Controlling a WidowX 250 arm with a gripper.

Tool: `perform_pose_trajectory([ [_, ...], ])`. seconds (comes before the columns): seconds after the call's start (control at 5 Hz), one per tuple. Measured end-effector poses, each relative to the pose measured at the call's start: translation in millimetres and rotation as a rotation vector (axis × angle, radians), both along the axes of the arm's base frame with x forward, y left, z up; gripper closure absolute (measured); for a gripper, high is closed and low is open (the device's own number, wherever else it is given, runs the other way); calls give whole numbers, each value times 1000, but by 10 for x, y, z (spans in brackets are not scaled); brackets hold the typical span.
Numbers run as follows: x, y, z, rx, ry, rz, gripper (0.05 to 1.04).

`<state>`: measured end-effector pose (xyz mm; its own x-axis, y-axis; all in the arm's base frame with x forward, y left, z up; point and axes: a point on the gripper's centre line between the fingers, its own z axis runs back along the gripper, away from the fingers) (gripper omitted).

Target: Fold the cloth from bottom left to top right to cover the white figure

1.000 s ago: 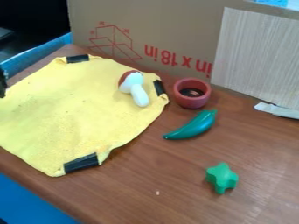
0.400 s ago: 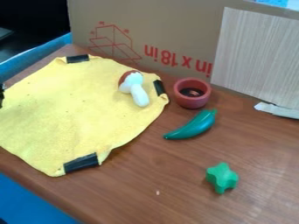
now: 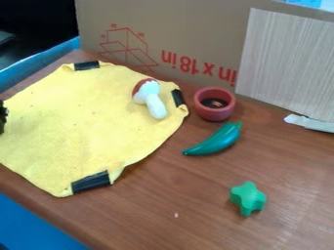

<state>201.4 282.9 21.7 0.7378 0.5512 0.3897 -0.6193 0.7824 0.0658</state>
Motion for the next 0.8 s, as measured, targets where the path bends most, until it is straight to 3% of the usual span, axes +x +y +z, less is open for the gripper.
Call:
perform_pose_trajectory([
  [0.2, 6, 0, -18, -5, -5, 16, 413],
  [0.4, 9, -60, -34, -47, -9, 22, 726],
  [0.6, 40, -193, 63, -116, -27, -6, 925],
  [0.8, 127, -381, 391, -185, -87, -32, 1014],
])
